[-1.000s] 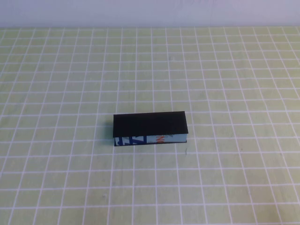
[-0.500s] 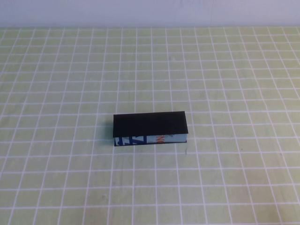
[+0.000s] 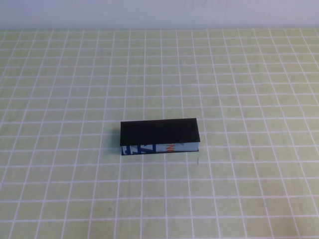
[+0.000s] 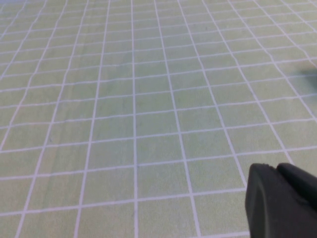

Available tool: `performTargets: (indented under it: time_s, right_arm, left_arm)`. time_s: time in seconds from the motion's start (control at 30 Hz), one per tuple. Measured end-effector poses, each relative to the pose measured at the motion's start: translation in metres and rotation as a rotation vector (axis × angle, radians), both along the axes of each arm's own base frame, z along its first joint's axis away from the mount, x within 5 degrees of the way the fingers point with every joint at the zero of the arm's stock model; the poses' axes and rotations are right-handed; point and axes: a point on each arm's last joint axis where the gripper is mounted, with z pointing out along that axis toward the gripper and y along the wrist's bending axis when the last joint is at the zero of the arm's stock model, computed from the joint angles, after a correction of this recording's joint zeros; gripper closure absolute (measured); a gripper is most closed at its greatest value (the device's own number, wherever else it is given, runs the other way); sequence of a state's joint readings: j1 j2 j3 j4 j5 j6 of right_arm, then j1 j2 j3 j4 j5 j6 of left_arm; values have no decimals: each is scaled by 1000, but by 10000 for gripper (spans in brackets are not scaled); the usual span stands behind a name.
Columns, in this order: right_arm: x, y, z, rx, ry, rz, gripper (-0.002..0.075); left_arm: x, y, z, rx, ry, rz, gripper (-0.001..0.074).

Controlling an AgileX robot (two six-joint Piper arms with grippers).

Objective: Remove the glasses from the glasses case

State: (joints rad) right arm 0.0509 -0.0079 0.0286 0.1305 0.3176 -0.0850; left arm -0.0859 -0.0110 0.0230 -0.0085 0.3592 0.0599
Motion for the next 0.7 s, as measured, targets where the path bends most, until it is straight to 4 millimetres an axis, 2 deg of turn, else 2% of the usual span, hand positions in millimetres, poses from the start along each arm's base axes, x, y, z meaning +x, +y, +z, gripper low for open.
performTargets:
  time_s: [0.33, 0.7]
  right_arm:
    - [0, 0, 0, 0, 0, 0, 743]
    - [0, 0, 0, 0, 0, 0, 743]
  left_arm:
    - [0, -1, 2, -45, -20, -3, 739]
    - [2, -8, 20, -582, -138, 14, 739]
